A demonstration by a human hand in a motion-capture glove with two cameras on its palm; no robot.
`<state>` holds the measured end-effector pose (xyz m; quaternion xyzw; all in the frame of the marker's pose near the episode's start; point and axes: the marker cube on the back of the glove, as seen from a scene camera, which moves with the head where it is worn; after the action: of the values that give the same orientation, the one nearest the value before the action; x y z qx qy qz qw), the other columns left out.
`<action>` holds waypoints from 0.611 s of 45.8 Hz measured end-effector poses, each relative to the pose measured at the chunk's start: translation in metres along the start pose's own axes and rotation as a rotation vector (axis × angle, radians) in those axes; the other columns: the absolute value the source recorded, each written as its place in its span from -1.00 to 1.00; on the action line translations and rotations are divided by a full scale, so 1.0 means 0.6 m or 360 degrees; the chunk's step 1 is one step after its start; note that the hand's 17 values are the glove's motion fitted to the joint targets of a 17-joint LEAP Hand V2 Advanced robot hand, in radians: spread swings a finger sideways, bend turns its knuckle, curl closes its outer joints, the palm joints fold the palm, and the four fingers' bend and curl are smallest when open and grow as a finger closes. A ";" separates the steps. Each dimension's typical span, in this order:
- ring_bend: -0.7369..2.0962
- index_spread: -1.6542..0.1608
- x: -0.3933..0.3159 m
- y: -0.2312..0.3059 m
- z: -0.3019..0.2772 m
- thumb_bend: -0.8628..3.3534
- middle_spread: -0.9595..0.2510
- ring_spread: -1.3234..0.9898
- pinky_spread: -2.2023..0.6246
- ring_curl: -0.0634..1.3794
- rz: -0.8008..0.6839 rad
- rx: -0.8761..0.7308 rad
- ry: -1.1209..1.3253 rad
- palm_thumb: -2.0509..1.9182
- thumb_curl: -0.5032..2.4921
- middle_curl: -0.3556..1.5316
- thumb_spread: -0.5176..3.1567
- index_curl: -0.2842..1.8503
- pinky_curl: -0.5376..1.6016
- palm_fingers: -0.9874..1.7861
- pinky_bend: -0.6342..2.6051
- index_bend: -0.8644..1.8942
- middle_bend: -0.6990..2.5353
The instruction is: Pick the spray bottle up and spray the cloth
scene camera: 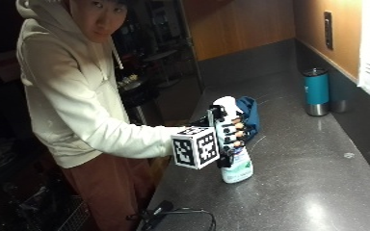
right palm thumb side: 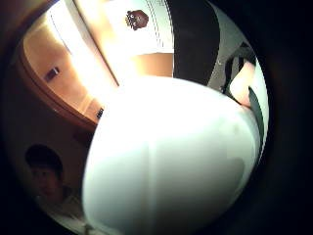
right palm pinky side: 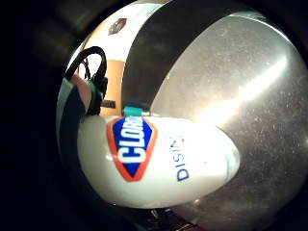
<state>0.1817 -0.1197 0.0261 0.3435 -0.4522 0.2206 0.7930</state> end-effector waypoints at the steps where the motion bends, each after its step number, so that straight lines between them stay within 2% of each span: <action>1: -0.18 0.58 -0.001 -0.002 0.001 -0.60 0.36 -0.02 0.45 -0.37 -0.0005 -0.0007 0.0013 0.54 -0.28 -0.14 -0.45 -0.33 -0.18 0.63 -0.47 -0.19 -0.33; 10: -0.17 0.60 -0.021 -0.011 0.023 -0.60 0.36 -0.03 0.40 -0.34 -0.0078 -0.0176 0.0247 0.55 -0.24 -0.11 -0.55 -0.29 -0.16 0.68 -0.45 -0.15 -0.30; 19: -0.14 0.62 -0.057 0.002 0.059 -0.61 0.37 -0.03 0.38 -0.30 -0.0214 -0.0548 0.0769 0.55 -0.22 -0.09 -0.62 -0.26 -0.14 0.70 -0.42 -0.12 -0.28; 28: -0.12 0.63 -0.125 -0.013 0.084 -0.61 0.39 -0.03 0.37 -0.28 -0.0214 -0.0887 0.1217 0.54 -0.20 -0.08 -0.66 -0.24 -0.13 0.71 -0.41 -0.09 -0.25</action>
<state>0.1211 -0.1652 -0.0238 0.0405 -0.1467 0.1495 0.9770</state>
